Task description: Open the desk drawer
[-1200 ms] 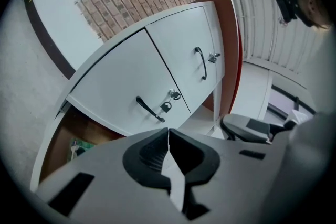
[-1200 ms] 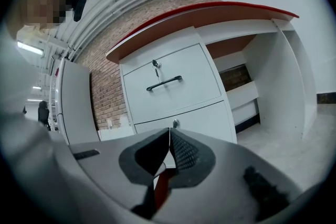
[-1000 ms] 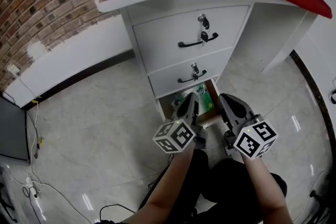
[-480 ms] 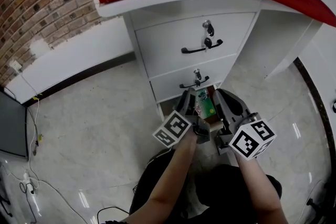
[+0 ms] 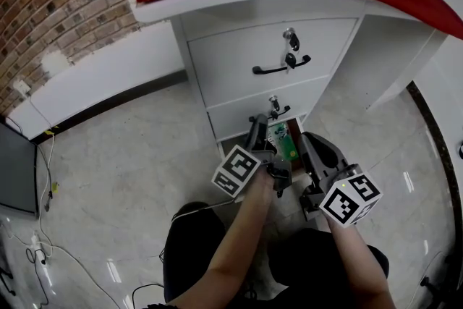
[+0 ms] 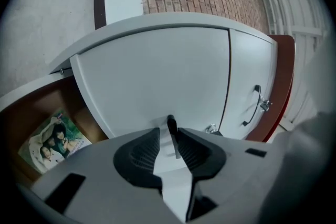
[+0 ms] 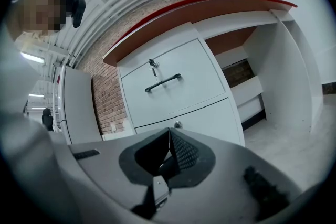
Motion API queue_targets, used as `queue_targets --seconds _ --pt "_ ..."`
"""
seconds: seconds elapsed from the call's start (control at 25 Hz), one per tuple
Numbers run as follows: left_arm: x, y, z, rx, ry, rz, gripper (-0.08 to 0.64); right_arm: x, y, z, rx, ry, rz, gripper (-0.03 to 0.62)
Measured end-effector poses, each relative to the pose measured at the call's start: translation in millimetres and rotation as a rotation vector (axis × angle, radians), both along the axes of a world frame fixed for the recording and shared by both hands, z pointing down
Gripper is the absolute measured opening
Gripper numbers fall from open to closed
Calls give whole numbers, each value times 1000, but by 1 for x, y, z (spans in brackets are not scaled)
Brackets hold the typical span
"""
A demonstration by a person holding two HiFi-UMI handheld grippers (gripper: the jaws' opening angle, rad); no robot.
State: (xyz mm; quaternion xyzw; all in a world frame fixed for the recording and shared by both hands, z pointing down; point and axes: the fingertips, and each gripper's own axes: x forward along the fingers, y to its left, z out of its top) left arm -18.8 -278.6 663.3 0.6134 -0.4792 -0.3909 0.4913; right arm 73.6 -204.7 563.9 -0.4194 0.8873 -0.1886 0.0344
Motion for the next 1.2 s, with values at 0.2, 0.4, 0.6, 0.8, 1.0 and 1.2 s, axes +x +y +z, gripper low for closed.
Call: queue_targets --seconds 0.2,0.4,0.6,0.8,1.0,1.2 --pt "1 0 -7 7 -7 -22 51 3 -4 3 -15 -33 6 14" --pt "0 1 -7 2 3 -39 44 -7 -5 -21 18 -82 -6 14" --pt "0 0 -7 2 -17 -29 44 -4 -6 -40 25 -143 37 12" --pt "1 0 -7 5 -16 -14 44 6 1 -29 7 -95 68 12" --pt "1 1 -7 -7 20 -6 40 10 7 -23 5 -68 74 12" --pt "1 6 -7 -15 11 -7 38 8 10 -26 15 -64 71 14"
